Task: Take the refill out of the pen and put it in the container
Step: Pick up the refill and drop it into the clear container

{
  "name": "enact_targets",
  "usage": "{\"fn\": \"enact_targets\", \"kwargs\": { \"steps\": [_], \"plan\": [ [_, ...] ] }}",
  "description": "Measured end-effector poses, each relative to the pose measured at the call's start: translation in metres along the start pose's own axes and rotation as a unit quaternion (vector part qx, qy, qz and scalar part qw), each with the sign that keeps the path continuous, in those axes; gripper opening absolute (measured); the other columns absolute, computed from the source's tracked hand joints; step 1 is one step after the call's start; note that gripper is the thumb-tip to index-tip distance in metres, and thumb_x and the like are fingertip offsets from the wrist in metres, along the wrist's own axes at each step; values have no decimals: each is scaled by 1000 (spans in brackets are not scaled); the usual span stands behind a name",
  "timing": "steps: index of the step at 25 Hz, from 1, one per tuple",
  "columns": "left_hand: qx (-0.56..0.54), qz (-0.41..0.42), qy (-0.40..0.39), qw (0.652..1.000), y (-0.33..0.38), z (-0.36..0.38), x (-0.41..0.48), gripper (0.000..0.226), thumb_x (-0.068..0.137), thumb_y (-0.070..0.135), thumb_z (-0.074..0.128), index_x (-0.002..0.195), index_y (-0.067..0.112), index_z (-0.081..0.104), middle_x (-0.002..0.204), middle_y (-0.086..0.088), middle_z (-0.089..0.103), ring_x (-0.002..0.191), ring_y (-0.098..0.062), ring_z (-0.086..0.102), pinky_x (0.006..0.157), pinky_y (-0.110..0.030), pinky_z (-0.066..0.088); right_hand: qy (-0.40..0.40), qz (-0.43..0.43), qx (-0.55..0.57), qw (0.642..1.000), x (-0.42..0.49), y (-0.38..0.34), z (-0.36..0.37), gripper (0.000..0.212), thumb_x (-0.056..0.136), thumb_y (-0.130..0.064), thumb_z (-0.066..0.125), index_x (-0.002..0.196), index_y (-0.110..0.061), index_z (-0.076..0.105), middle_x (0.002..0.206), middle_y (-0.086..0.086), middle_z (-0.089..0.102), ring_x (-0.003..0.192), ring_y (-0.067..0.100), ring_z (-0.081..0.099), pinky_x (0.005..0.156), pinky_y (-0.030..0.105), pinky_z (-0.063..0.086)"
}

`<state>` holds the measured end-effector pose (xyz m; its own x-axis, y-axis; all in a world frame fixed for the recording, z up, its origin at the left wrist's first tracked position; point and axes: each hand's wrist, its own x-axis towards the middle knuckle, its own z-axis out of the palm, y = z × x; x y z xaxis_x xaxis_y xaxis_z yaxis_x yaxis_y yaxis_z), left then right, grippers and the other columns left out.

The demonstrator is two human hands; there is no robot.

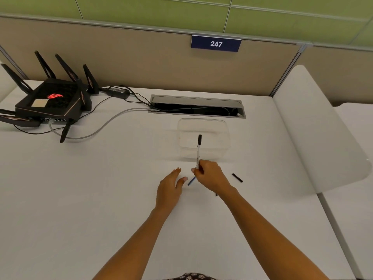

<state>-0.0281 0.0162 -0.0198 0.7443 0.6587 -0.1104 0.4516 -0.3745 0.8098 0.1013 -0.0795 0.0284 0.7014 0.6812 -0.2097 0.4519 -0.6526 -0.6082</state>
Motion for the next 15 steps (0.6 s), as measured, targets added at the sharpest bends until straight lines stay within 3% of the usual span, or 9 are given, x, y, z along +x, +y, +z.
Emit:
{"fn": "enact_targets", "kwargs": {
  "steps": [3,6,12,15],
  "plan": [
    [-131,-70,19,989,18,-3,10,39,92,33,62,125,13,65,129,-7,65,122,-23,58,104,-31,42,-52,4,-44,998,-5,0,10,28,90,-36,55,85,-8,60,76,3,61,74,26,61,73,42,53],
    [-224,-123,35,966,27,-3,15,36,89,28,66,121,11,68,116,-8,71,108,-22,67,102,-39,47,-102,-12,-101,990,-7,-4,16,29,92,-36,53,81,-10,55,76,5,59,72,25,58,70,39,50],
    [-300,-199,57,931,24,-2,24,29,83,15,73,110,5,72,95,-13,75,84,-26,73,89,-44,57,-161,-27,-141,976,-9,-6,20,25,93,-34,53,81,-11,52,77,6,54,72,24,55,69,38,46],
    [-320,-225,76,917,21,-7,26,22,83,12,73,103,3,74,94,-16,75,80,-25,72,86,-40,58,-155,-13,-105,982,-8,-4,18,37,91,-43,54,85,-7,59,76,5,57,70,21,55,67,36,45]
  ]
}}
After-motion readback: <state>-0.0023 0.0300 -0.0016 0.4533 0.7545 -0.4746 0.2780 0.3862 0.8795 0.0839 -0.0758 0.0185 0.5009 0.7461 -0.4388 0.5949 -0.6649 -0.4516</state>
